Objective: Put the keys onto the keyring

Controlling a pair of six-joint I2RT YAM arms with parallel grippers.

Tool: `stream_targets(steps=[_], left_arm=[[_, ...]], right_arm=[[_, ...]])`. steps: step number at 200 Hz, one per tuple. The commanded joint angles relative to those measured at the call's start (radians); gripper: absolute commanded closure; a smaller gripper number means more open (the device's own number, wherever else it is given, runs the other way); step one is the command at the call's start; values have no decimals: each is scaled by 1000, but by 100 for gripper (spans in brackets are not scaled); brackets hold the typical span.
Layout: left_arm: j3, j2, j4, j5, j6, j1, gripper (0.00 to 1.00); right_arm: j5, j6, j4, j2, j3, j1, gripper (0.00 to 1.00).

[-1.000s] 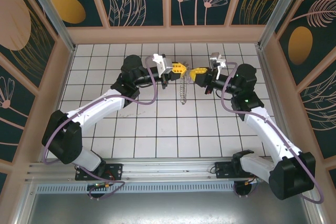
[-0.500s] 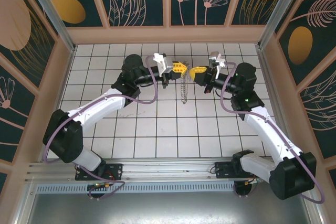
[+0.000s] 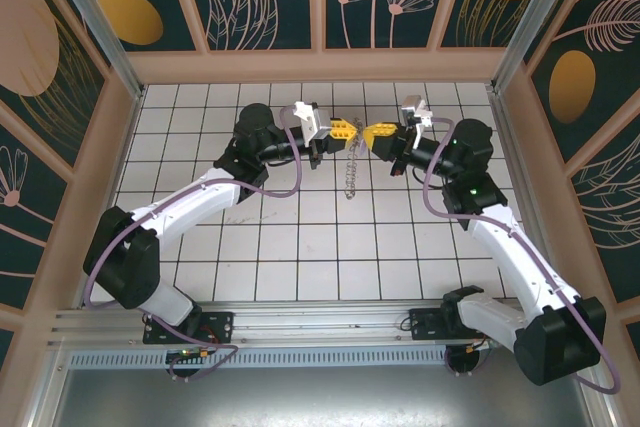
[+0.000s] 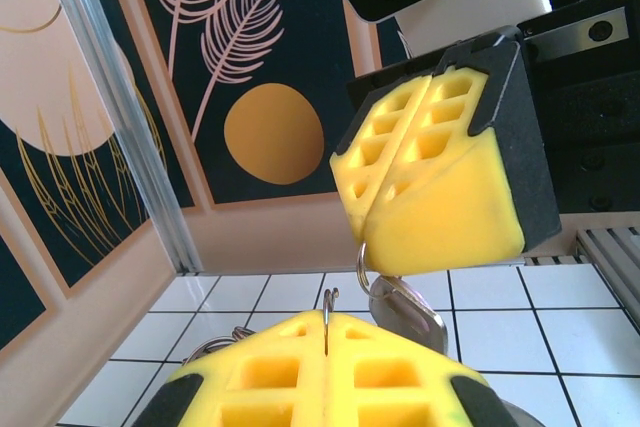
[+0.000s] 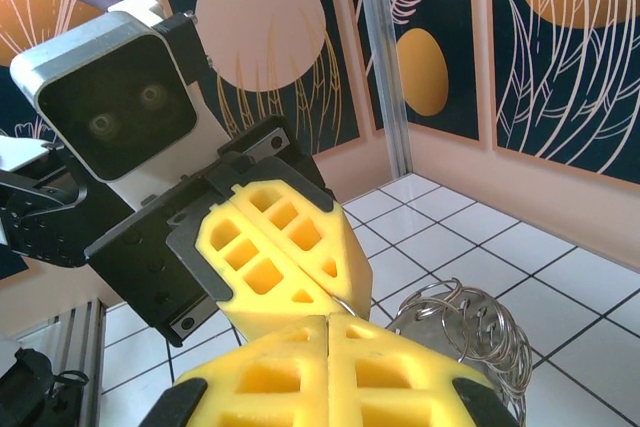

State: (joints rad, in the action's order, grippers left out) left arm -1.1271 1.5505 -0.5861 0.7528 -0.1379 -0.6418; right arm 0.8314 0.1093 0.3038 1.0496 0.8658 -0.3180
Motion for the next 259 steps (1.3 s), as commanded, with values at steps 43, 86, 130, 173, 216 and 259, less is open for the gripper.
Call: stream_targets(steps=[43,86,130,173,216,259], left_arm=[[-48,8,-41,37,21,-6,100],[-45,5,-51,45,30,-6,100],[-40,2,-50,55,29,-7,100],[-36,-7,-49,65,27,-9,100],[-33,-15,-60,69,35,-9,100],[-32,-19,-76,68,49,-11,100]], right_arm=[[34,-2,60,28,49,-15,100],[27,-2,75,51,50,-18,100],[-15,-7,83,58,44,-14,100],[-33,26,114,60,26,26,100],[-31,37,124,65,12,44,100],[-27,39,118,69,0,44,100]])
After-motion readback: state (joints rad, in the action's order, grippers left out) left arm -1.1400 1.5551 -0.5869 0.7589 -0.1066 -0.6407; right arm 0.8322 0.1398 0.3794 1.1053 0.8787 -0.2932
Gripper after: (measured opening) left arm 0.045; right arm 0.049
